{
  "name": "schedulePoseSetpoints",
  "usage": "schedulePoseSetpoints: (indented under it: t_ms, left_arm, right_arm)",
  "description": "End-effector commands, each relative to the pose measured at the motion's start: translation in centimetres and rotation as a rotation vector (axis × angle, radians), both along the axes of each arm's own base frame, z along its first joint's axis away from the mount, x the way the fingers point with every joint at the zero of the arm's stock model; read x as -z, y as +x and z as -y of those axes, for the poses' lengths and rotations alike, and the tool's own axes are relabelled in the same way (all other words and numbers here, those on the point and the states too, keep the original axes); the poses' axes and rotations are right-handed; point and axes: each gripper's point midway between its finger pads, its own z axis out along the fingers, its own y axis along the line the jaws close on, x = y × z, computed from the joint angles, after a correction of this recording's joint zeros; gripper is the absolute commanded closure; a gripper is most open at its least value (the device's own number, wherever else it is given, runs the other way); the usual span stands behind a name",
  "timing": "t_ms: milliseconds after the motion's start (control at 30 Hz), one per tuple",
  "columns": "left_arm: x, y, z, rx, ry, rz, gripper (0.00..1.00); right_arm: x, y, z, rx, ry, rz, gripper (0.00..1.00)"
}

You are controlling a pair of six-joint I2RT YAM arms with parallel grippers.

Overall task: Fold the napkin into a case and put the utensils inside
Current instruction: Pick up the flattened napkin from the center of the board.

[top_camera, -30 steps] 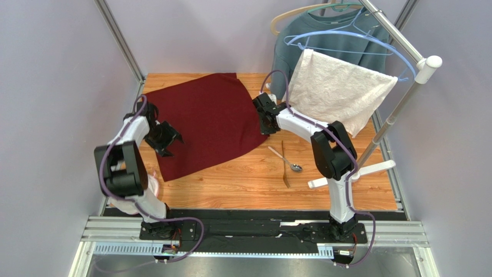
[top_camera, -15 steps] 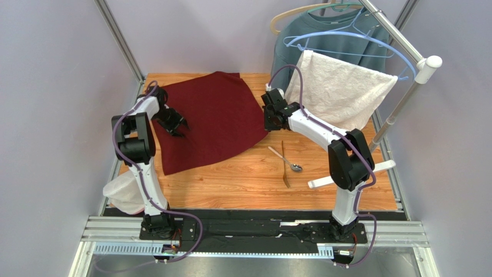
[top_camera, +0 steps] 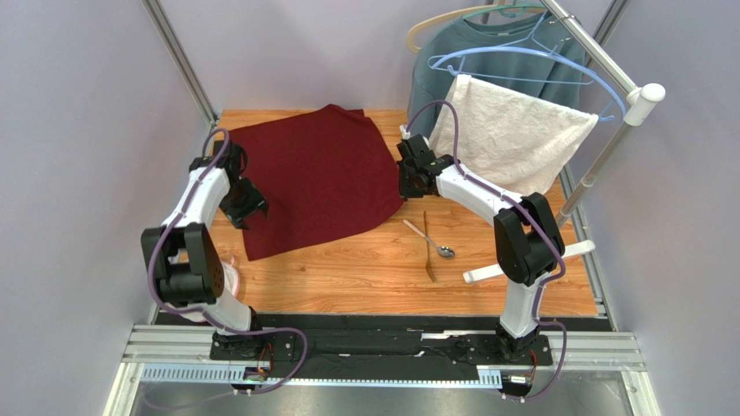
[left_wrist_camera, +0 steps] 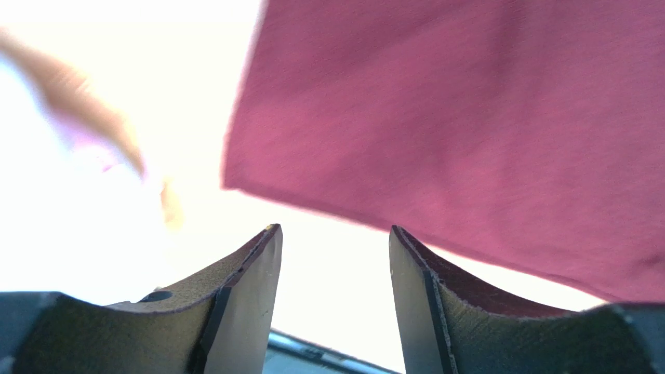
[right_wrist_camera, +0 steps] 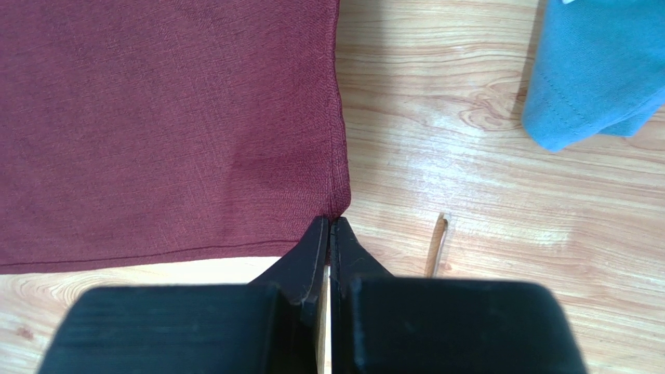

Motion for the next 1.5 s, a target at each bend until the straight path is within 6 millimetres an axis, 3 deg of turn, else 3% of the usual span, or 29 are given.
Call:
schedulePoseSetpoints:
  t_ms: [0,200,400,633,1033,1267,1333,1400,1467]
  left_arm:
    - [1.9,-5.2,-2.1,-0.09,0.043,-0.124,0.4]
    - [3.7,-4.4,-2.7,-0.151,-0.03,-0.088,0.44]
    - [5.9,-5.6,-3.4,-0.203,-0.024,-0.153,0.41]
    - [7.2,-6.7,-3.5,-0.248,-0.039,-0.2,0.61]
    - [8.9,-7.3,-3.7,-0.257,-0.036,-0.233,0.56]
    - [8.7,-7.3,-4.3,-0.267,-0.005,-0.217,0.58]
    - [8.6,-6.9,-4.6,-0.262,0.006,-0.194,0.73]
    - [8.3,-6.4,-4.7,-0.252,0.009,-0.154,0.96]
    - [8.0,-5.6,-4.7,-0.241,0.0,-0.113,0.98]
  right_arm:
    - [-2.6,0.9,-1.2,-0.025,0.067,0.069,1.0]
    - [-2.8,0.7,-1.4,-0.034,0.086,0.08,1.0]
    - [-3.2,0.6,-1.2,-0.037,0.084,0.089,1.0]
    - [-3.4,0.7,-1.1,-0.034,0.083,0.096,1.0]
    - [-3.2,0.4,-1.2,-0.038,0.089,0.09,1.0]
    - [-3.4,0.4,-1.2,-0.039,0.09,0.094,1.0]
    - [-3.5,0.2,-1.0,-0.036,0.091,0.098,1.0]
    - [-3.6,0.3,-0.9,-0.034,0.089,0.102,1.0]
    - [-3.9,0.2,-1.0,-0.036,0.092,0.104,1.0]
